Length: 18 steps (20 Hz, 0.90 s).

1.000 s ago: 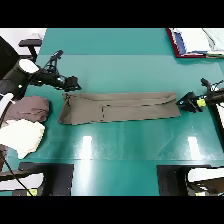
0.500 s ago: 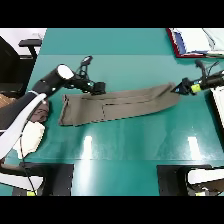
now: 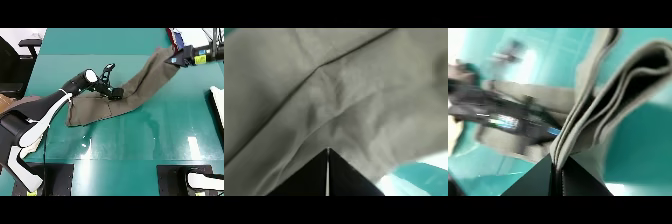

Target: Fold the shirts.

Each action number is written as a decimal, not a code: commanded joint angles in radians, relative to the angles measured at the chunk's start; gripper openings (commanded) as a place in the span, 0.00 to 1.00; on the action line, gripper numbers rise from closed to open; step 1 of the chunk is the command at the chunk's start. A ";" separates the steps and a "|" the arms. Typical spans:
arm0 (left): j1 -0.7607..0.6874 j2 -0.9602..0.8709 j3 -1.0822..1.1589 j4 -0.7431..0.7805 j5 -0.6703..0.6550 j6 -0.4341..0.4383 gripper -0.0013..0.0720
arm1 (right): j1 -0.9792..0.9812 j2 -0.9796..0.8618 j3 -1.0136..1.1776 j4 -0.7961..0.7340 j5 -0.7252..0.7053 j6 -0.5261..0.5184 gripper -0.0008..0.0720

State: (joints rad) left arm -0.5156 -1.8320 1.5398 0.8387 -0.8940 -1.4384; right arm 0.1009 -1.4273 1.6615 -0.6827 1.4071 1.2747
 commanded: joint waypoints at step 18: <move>0.447 0.456 0.065 0.415 -0.274 -0.002 0.06 | 0.648 -0.167 0.078 0.170 -0.313 -0.098 0.03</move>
State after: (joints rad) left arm -0.1852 -1.5211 1.6035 1.1072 -1.1221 -1.4410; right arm 0.6186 -1.5154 1.7275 -0.5888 1.1828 1.2385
